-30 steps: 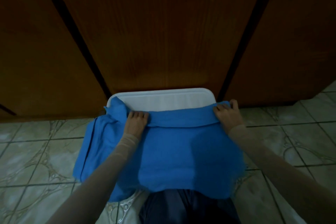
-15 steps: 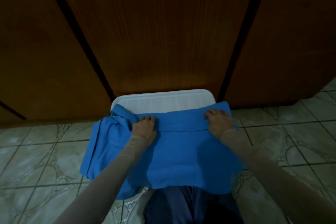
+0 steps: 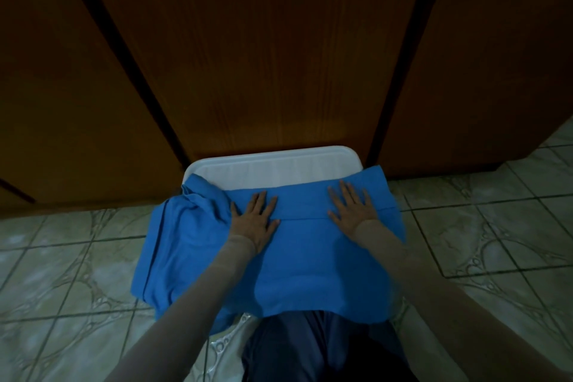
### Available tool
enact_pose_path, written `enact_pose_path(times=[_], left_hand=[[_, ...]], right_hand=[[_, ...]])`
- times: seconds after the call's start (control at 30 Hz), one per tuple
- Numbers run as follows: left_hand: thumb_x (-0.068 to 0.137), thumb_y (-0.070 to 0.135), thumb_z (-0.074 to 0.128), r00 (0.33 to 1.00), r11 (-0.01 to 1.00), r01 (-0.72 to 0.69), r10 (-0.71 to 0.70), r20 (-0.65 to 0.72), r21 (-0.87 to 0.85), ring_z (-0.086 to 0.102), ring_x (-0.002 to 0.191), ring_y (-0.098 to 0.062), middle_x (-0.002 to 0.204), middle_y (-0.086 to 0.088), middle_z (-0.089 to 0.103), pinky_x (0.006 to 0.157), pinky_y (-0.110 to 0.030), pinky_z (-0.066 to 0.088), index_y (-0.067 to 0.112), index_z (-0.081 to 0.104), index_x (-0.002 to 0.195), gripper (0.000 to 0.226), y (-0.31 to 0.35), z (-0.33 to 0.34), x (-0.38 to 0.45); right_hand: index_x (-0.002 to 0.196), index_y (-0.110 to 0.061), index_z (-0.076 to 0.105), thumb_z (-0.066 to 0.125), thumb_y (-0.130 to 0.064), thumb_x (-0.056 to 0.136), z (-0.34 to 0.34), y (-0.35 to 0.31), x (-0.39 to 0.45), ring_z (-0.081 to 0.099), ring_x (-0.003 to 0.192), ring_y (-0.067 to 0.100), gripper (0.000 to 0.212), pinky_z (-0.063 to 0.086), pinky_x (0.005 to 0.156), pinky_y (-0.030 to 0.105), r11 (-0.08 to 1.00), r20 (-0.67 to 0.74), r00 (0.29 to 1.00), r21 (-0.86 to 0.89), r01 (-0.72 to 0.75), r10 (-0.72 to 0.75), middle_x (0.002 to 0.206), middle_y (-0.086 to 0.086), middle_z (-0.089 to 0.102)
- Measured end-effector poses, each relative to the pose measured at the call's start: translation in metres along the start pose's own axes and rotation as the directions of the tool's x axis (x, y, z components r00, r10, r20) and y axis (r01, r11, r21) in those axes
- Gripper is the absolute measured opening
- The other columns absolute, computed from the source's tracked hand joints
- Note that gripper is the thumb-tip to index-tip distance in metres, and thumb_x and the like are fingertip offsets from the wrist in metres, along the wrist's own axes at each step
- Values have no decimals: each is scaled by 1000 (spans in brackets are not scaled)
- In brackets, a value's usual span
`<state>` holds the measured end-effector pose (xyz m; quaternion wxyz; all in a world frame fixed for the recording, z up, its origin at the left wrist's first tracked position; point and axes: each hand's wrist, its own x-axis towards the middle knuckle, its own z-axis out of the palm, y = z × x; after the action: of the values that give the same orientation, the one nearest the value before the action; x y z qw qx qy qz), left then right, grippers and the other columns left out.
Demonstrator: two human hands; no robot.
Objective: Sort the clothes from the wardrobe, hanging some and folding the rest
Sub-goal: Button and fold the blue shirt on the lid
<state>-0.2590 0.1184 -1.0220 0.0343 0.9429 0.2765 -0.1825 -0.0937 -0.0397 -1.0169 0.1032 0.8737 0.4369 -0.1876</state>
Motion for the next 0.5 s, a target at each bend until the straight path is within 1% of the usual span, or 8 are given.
enact_pose_path(times=[0.1, 0.17, 0.23, 0.27, 0.33, 0.4, 0.47, 0.5], left_hand=[[100, 49, 15, 997, 995, 31, -25, -67, 94, 1, 146, -19, 159, -3, 2, 112, -60, -4, 23, 4, 151, 59, -8, -7, -5], [98, 54, 14, 980, 975, 107, -71, -188, 193, 8, 145, -23, 156, -6, 17, 105, -63, -18, 19, 18, 149, 62, -20, -13, -9], [94, 61, 12, 962, 946, 192, -130, -239, 259, 8, 145, -26, 155, -8, 19, 96, -64, -28, 18, 21, 148, 69, -38, -19, -14], [93, 62, 13, 958, 939, 221, -159, -238, 262, 8, 145, -26, 155, -8, 19, 96, -64, -28, 18, 20, 149, 71, -48, -20, -16], [96, 58, 16, 932, 941, 292, -239, -272, 174, 13, 144, -26, 154, -8, 20, 104, -63, -18, 17, 17, 149, 67, -67, -23, -22], [100, 45, 23, 859, 931, 363, -350, -374, -37, 26, 135, -29, 147, -13, 30, 110, -60, 5, 12, 26, 145, 56, -82, -26, -31], [100, 34, 31, 777, 887, 401, -461, -430, -227, 35, 122, -32, 131, -17, 40, 102, -53, 25, 6, 39, 132, 43, -94, -28, -42], [99, 30, 35, 763, 861, 415, -505, -404, -293, 36, 120, -32, 127, -17, 41, 99, -49, 29, 4, 40, 128, 38, -100, -27, -46]], right_hand=[[149, -21, -12, 18, -27, 104, -9, -15, -2, -14, 144, 17, 55, -3, 114, 53, 997, 27, 996, 13, 82, -82, 155, 1, -23], [150, -22, -7, 27, -16, 102, -15, -25, -3, -9, 145, 16, 59, -1, 115, 52, 988, 28, 988, 25, 151, -151, 155, 1, -22], [151, -23, 2, 35, -9, 99, -20, -40, -2, -3, 145, 17, 63, 2, 117, 48, 978, -6, 979, 49, 203, -203, 156, 1, -17], [150, -22, 6, 37, -8, 98, -23, -49, -1, 0, 145, 18, 62, 3, 117, 46, 973, -32, 975, 65, 220, -218, 157, 2, -14], [150, -20, 14, 39, -9, 97, -28, -71, 0, 6, 144, 20, 59, 11, 117, 42, 964, -98, 967, 103, 244, -234, 158, 4, -3], [146, -17, 22, 43, -9, 96, -33, -97, 2, 17, 141, 23, 55, 22, 112, 38, 947, -163, 949, 138, 292, -269, 154, 7, 14], [142, -16, 28, 47, -12, 94, -37, -124, 3, 25, 136, 23, 52, 29, 105, 37, 924, -205, 924, 143, 354, -322, 147, 7, 26], [141, -16, 29, 49, -13, 93, -37, -136, 4, 28, 134, 23, 52, 31, 103, 36, 915, -221, 913, 142, 377, -342, 145, 6, 28]])
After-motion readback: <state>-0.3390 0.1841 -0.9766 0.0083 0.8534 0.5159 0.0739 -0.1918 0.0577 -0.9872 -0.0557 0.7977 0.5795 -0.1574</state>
